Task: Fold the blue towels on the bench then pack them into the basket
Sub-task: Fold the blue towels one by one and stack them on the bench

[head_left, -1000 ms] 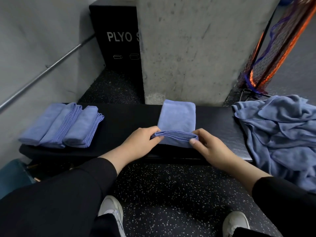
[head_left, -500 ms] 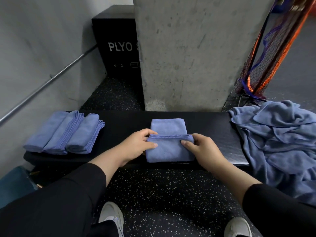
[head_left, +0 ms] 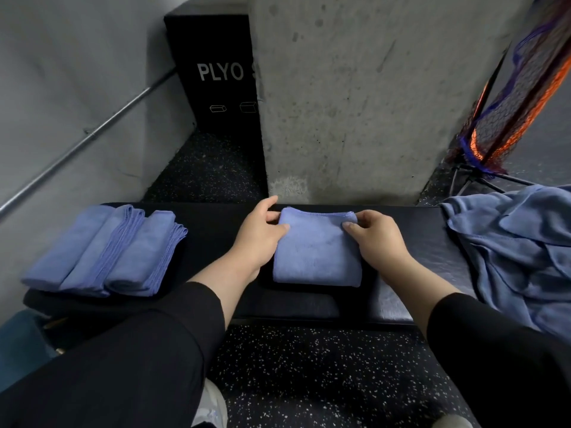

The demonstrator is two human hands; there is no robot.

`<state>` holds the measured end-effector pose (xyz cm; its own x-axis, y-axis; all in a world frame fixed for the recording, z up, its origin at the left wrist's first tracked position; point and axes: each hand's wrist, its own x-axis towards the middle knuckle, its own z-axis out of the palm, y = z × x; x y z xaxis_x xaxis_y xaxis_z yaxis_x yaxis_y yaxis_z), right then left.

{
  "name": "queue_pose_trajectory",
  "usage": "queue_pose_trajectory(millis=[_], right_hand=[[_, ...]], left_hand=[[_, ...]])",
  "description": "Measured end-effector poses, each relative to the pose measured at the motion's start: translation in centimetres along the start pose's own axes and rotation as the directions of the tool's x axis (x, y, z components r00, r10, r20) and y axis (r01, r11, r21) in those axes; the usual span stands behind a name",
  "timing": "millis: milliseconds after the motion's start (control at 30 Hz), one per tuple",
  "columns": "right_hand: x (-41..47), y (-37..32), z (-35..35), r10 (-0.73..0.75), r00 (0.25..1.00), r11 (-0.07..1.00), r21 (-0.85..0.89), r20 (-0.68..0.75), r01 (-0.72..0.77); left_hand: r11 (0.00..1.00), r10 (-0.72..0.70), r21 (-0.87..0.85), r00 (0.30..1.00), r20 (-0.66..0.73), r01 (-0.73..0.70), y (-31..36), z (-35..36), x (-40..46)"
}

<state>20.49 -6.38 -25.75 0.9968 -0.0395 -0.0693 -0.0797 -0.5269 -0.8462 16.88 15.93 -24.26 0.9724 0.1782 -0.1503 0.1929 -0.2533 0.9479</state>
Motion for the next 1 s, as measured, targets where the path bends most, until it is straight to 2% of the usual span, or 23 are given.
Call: queue_pose_trajectory(millis=[67,133,200,300,367,433,500,533,600,733,800,867,933,1000], right_hand=[[0.6,0.5,0.3,-0.012,1.0,0.988,-0.155,0.0,0.012],[0.9,1.0,0.5,-0.041,0.998,0.961,-0.276,-0.049,0.026],[0.5,0.9,0.6,-0.165,0.975,0.936,-0.335,-0.15,0.107],[-0.8,0.1,0.5,-0.455,0.874,0.857,-0.351,-0.173,0.377],[-1.8,0.4,0.7,-0.561,0.826,0.779,-0.373,-0.054,0.505],[-2.9,1.5,1.2,-0.545,0.825,0.714,-0.434,0.149,0.549],[-3.8,2.9,1.3,-0.388,0.843,0.672,-0.512,0.372,0.535],[-4.0,3.6,1.2,-0.313,0.842,0.65,-0.547,0.44,0.528],[-3.9,4.4,0.7,-0.249,0.837,0.626,-0.579,0.487,0.523],[-3.4,4.5,0.2,-0.221,0.842,0.626,-0.59,0.493,0.51],[-3.4,4.7,-0.1,-0.24,0.834,0.651,-0.555,0.497,0.518],[-3.6,4.8,-0.8,-0.34,0.827,0.687,-0.483,0.448,0.543],[-3.8,5.1,-1.6,-0.505,0.775,0.64,-0.438,0.379,0.631],[-4.0,5.6,-2.2,-0.567,0.719,0.577,-0.429,0.402,0.695]], left_hand=[[0.964,0.115,0.248,0.99,-0.076,-0.093,-0.2,0.2,0.4],[0.791,0.358,0.549,0.932,-0.057,-0.271,-1.0,0.4,0.3],[0.619,0.485,0.674,0.871,0.076,-0.403,-1.6,0.7,-0.1],[0.522,0.465,0.713,0.857,0.223,-0.468,-2.0,1.4,-0.8],[0.458,0.398,0.749,0.864,0.308,-0.478,-2.3,1.7,-1.0],[0.403,0.265,0.789,0.885,0.383,-0.463,-3.0,1.8,-1.1],[0.394,0.152,0.804,0.894,0.421,-0.445,-3.6,1.7,-1.2],[0.394,0.125,0.804,0.893,0.432,-0.445,-3.8,1.5,-1.2],[0.393,0.095,0.805,0.89,0.446,-0.445,-4.2,1.2,-1.2],[0.426,0.066,0.797,0.893,0.445,-0.428,-4.6,0.1,-1.5],[0.444,0.079,0.787,0.894,0.441,-0.427,-4.8,-0.4,-1.7],[0.411,0.157,0.79,0.889,0.43,-0.455,-5.1,-1.1,-1.9],[0.368,0.276,0.782,0.862,0.424,-0.503,-5.0,-1.8,-2.1],[0.365,0.362,0.754,0.83,0.425,-0.546,-4.8,-2.2,-2.5]])
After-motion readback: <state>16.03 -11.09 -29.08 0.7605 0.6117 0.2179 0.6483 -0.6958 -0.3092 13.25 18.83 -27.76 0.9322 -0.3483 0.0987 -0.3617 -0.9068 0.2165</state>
